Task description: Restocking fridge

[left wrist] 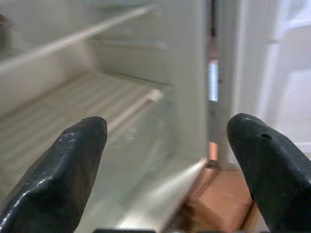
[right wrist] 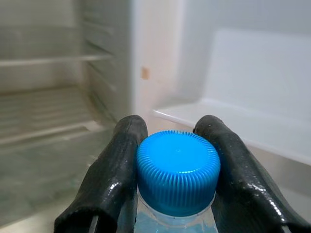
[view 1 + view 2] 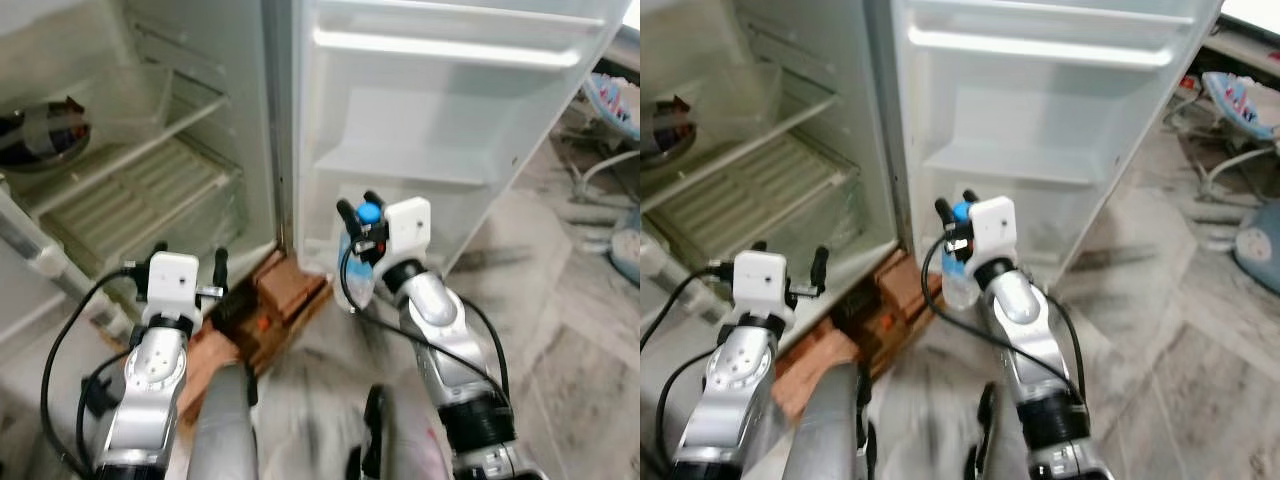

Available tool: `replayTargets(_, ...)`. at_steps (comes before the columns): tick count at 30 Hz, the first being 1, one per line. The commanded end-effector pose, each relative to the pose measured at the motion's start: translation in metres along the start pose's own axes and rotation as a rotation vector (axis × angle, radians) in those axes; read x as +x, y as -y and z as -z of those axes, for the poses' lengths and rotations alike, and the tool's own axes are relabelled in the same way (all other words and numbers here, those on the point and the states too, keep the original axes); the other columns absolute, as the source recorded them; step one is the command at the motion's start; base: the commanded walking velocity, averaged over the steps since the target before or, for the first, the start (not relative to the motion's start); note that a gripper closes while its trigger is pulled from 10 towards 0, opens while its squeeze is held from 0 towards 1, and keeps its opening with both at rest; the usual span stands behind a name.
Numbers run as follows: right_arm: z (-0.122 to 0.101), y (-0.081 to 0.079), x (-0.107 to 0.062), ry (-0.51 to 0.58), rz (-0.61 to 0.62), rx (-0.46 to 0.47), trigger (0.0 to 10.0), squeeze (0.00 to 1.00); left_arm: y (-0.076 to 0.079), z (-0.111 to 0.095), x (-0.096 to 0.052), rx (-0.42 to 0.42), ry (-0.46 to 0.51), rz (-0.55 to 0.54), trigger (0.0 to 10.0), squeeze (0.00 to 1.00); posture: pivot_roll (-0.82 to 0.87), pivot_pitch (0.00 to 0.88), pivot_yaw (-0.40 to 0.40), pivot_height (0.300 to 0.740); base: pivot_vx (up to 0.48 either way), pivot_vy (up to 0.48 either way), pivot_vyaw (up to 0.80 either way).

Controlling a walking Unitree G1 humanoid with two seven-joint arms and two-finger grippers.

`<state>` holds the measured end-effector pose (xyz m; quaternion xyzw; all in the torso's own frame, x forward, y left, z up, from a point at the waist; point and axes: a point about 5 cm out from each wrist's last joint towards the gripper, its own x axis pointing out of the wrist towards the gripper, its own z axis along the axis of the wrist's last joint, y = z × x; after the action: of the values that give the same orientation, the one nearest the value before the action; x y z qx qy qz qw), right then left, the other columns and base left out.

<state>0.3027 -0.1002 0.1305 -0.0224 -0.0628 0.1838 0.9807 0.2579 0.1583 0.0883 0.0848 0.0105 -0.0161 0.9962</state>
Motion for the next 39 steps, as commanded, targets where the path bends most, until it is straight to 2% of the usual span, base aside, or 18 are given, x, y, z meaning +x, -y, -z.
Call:
replayTargets(1,-0.0094,-0.0028,0.0029,0.043,-0.005,-0.005,10.0,0.0,-0.0058,0.0037,-0.0024,0.014,-0.018,-0.01,10.0,0.0,0.11,0.12,-0.043,0.622,0.0,0.0,0.66)
replayTargets(11,-0.0102,-0.0034,0.0027,0.047,-0.014,-0.004,10.0,0.0,-0.0053,0.0039,-0.003,0.011,-0.017,-0.005,10.0,0.0,0.11,0.124,-0.043,0.622,0.0,0.0,0.12)
replayTargets(15,-0.0107,-0.0041,0.0024,0.05,-0.02,-0.005,10.0,0.0,-0.0051,0.0037,-0.003,0.011,-0.014,-0.001,10.0,0.0,0.11,0.126,-0.043,0.622,0.0,0.0,0.67)
replayTargets(27,-0.0111,-0.0039,0.0026,0.052,-0.018,-0.01,10.0,0.0,-0.0048,0.0043,-0.0034,0.011,-0.017,-0.001,10.0,0.0,0.11,0.126,-0.044,0.622,0.263,0.0,0.68)
replayTargets(39,-0.0109,-0.0018,0.0036,0.048,0.004,-0.014,10.0,0.0,-0.0042,0.0049,-0.0039,0.002,-0.021,-0.008,10.0,0.0,0.11,0.127,-0.045,0.622,0.0,0.0,0.0)
